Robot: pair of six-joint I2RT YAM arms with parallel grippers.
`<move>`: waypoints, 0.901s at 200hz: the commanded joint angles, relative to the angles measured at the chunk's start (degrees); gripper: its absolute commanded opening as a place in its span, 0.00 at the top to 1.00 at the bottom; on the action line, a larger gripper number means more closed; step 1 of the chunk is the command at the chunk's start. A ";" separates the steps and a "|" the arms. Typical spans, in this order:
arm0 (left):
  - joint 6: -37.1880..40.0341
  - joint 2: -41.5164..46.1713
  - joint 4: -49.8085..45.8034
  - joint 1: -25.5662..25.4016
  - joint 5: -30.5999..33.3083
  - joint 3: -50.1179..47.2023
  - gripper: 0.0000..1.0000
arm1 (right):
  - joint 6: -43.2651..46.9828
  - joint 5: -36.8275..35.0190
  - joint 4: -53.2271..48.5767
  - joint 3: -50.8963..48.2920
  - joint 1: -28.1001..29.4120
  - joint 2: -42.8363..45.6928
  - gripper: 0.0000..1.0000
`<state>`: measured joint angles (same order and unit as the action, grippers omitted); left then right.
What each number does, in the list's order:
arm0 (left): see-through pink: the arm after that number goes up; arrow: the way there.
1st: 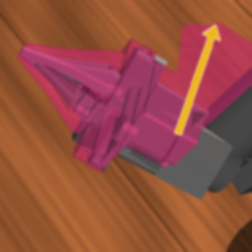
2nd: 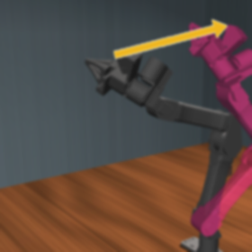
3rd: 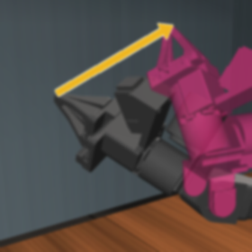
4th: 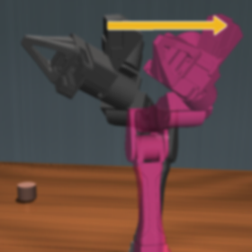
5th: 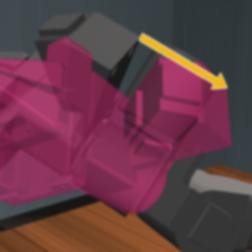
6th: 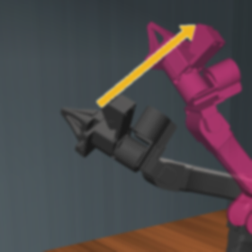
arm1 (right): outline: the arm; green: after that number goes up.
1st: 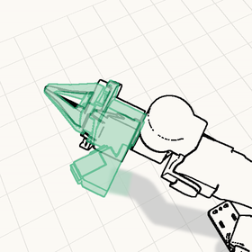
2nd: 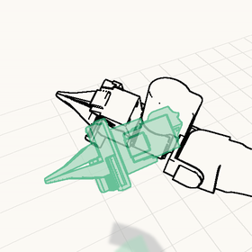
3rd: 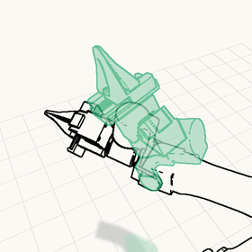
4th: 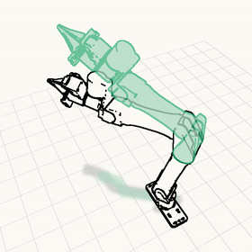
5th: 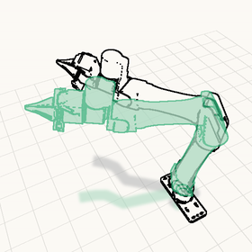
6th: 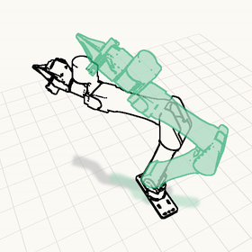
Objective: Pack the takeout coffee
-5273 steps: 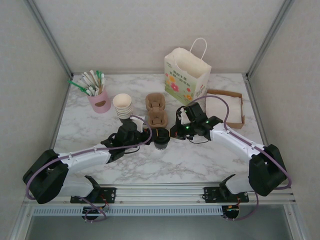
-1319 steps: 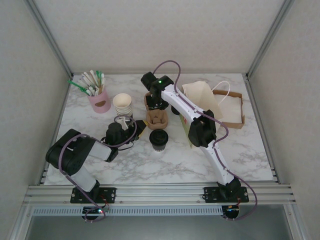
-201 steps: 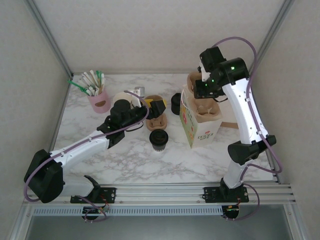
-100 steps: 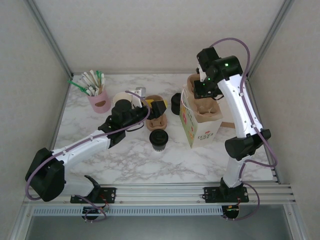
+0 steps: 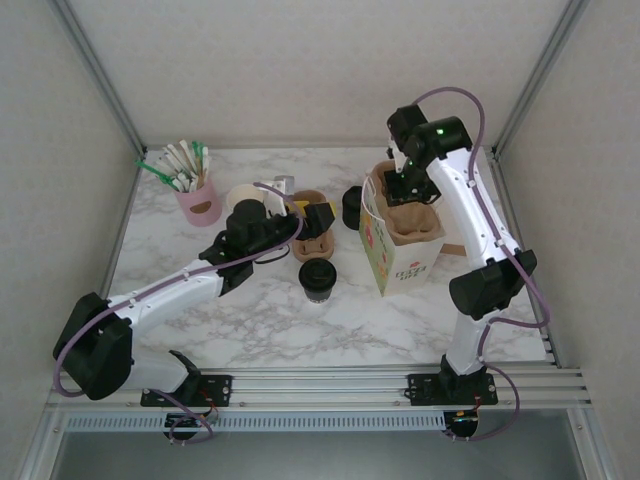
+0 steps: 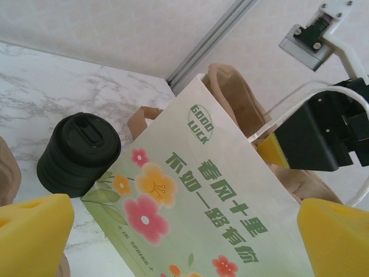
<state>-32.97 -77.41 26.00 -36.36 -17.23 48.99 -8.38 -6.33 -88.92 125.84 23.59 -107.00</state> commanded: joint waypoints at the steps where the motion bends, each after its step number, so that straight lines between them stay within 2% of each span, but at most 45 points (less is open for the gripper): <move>1: 0.36 -0.72 2.21 -0.80 -0.97 1.62 0.00 | 1.39 0.25 1.55 -1.51 -0.46 0.81 0.66; 53: 0.63 -0.57 1.46 -1.08 -0.43 1.81 0.00 | 1.48 -0.14 1.74 -2.33 -0.58 0.56 0.66; 96: 0.59 -1.03 1.42 -1.17 -0.25 1.90 0.00 | 1.18 1.44 2.49 -3.47 -0.51 3.93 0.66; 140: 0.54 -1.60 1.42 -1.34 -0.26 2.07 0.00 | 0.91 1.70 4.40 -7.96 -0.25 7.88 0.66; 180: 0.45 -1.80 1.38 -1.70 0.13 2.25 0.00 | 1.00 1.22 5.42 -10.89 -0.28 7.83 0.66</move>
<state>-32.97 -78.83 25.89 -37.12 -17.15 49.08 -7.88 -5.34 -84.66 117.08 23.44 -99.61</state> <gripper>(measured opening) 0.995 0.345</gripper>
